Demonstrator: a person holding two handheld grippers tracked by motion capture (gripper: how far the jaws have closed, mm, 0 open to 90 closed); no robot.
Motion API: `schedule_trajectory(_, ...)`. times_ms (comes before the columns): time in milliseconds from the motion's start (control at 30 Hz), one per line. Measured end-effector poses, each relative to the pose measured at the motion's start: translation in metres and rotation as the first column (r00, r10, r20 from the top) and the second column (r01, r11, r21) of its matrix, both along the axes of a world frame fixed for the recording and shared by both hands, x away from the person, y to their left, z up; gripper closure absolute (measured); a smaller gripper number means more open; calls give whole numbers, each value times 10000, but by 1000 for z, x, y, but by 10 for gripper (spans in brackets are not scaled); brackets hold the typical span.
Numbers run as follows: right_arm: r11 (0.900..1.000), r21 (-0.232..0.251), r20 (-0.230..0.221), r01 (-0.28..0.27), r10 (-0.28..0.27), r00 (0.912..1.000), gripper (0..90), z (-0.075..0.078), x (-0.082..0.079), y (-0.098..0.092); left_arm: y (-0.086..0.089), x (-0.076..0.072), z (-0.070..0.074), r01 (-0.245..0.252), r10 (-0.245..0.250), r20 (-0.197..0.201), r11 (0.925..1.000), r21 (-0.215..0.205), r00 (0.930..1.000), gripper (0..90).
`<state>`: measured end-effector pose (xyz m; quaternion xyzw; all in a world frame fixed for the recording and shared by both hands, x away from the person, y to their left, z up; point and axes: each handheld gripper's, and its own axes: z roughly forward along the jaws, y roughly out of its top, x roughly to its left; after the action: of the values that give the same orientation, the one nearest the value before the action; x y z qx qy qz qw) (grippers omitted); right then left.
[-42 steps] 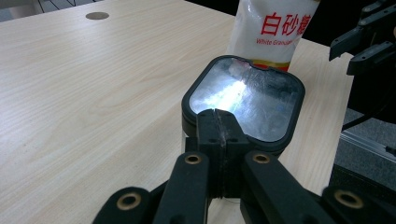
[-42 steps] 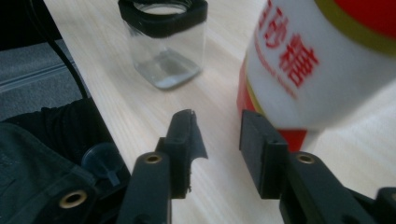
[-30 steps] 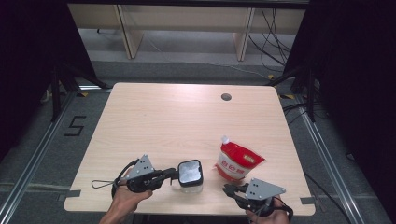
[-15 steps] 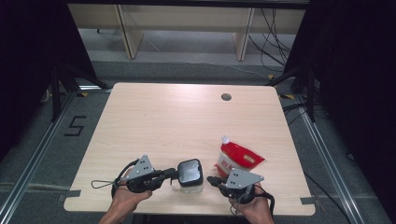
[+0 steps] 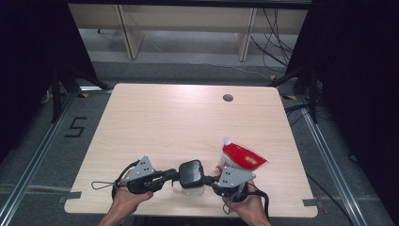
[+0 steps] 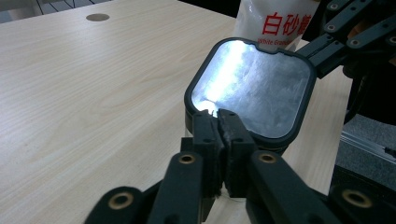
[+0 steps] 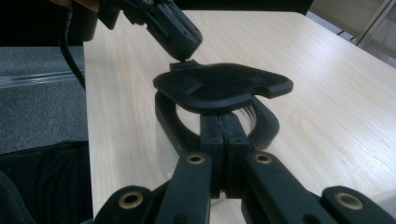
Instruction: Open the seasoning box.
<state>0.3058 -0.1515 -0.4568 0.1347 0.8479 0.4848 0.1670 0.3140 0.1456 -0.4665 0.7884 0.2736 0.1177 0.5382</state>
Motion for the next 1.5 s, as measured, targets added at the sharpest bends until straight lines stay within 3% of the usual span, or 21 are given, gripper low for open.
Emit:
schedule_trajectory(67, 9999, -33, 21, -98, 98, 9999, 900, 3, -1, 3, 6, 0, -3, 374, -374, 67, 9993, -67, 9993, 757)
schedule_trajectory(133, 10000, 43, 136, -47, 46, 9999, 900, 4, -1, 4, 12, -1, -5, 348, -346, 273, 9994, -74, 9990, 724)
schedule_trajectory(233, 10000, 34, 96, -82, 82, 9999, 900, 6, -1, 5, 16, -3, -7, 444, -445, 254, 9990, 71, 9987, 678)
schedule_trajectory(267, 10000, 96, 65, -8, 7, 10000, 899, 7, -1, 7, 18, -3, -11, 653, -675, 460, 9968, 467, 9967, 664)
schedule_trajectory(433, 9999, 120, 131, -79, 77, 9999, 897, 9, -1, 9, 13, -4, -21, 843, -886, 402, 9916, 981, 9953, 656)
schedule_trajectory(467, 9997, 214, 316, -81, 74, 9995, 897, 10, 0, 10, 11, -4, -22, 880, -916, 350, 9916, 944, 9952, 653)
schedule_trajectory(533, 9997, 201, 242, -99, 94, 9997, 896, 11, -1, 13, 7, -3, -25, 935, -998, 417, 9868, 1322, 9941, 643)
schedule_trajectory(633, 9997, 241, 229, -44, 38, 9997, 896, 12, -1, 16, 6, -1, -29, 976, -1033, 340, 9853, 1400, 9941, 642)
schedule_trajectory(733, 9995, 234, 393, -190, 181, 9991, 896, 14, 1, 21, 3, 1, -35, 1065, -1127, 341, 9833, 1478, 9930, 659)
schedule_trajectory(800, 9995, 252, 420, -206, 195, 9989, 894, 16, 1, 26, 2, 5, -36, 1092, -1187, 426, 9774, 1812, 9920, 700)
schedule_trajectory(967, 9988, 316, 423, -361, 347, 9985, 894, 19, 2, 33, 1, 4, -37, 1051, -1143, 469, 9807, 1650, 9923, 728)
schedule_trajectory(1500, 9962, 329, 275, -802, 793, 9965, 887, 25, 5, 63, -3, 0, -34, 809, -917, 479, 9780, 1921, 9946, 732)
